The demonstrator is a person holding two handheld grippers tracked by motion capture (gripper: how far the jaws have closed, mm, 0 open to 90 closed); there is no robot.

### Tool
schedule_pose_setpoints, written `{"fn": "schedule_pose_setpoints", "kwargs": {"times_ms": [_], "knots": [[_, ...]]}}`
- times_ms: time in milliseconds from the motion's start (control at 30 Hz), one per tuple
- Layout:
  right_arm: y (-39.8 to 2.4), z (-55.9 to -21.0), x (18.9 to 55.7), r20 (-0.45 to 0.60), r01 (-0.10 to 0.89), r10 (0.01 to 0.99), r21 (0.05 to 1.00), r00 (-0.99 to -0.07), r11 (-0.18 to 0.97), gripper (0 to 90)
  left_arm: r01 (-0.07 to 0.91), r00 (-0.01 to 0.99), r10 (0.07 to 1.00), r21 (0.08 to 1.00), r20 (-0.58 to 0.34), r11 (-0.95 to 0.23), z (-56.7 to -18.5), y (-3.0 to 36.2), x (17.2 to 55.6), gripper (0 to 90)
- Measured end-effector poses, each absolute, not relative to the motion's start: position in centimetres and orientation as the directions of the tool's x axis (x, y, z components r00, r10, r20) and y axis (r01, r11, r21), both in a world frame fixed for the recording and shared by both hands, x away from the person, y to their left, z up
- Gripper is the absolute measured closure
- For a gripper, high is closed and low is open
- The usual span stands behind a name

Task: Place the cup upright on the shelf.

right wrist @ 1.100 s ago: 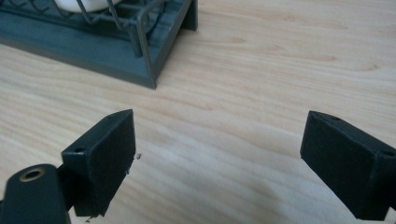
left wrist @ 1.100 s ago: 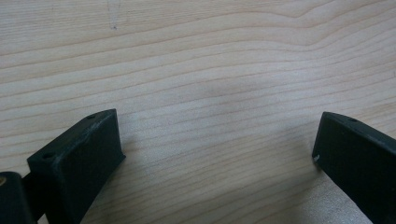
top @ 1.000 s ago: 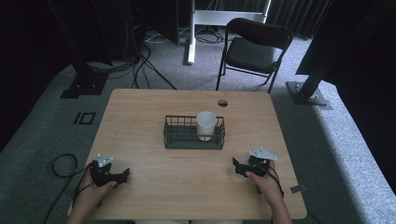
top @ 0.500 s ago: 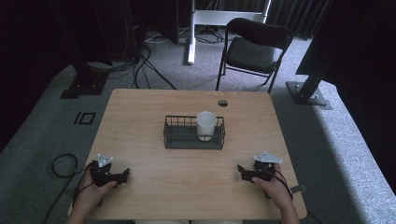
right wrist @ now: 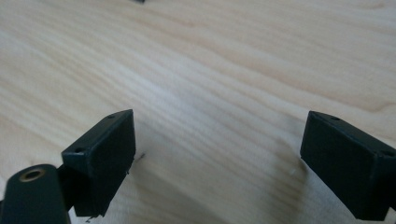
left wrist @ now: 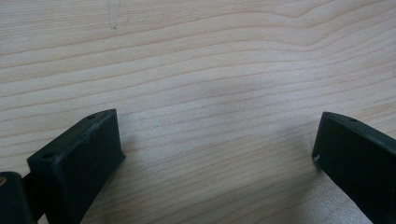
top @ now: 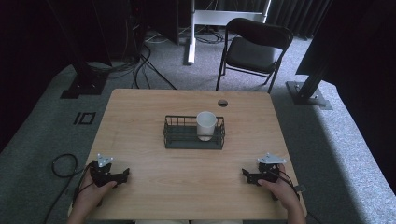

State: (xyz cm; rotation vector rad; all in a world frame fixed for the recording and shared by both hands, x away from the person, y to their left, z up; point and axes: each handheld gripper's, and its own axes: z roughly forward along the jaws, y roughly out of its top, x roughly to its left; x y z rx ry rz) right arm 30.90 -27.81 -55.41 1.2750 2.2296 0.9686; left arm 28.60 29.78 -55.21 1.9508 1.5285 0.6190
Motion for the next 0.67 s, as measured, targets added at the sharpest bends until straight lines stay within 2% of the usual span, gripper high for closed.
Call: {"fn": "schedule_pose_setpoints", "kwargs": {"times_ms": [367, 667], "knots": [[-28.08, -55.44, 31.02, 0.026, 0.596, 0.855, 0.728, -0.518, 0.339, 10.1, 0.703, 0.236, 0.972, 0.689, 0.008, -0.176, -55.22, 29.78, 28.60, 1.7], [-27.84, -55.46, 30.96, 0.004, 0.591, 0.853, 0.723, -0.521, 0.357, 10.0, 0.703, 0.236, 0.972, 0.689, 0.007, -0.176, -55.22, 29.77, 28.60, 1.7]]}}
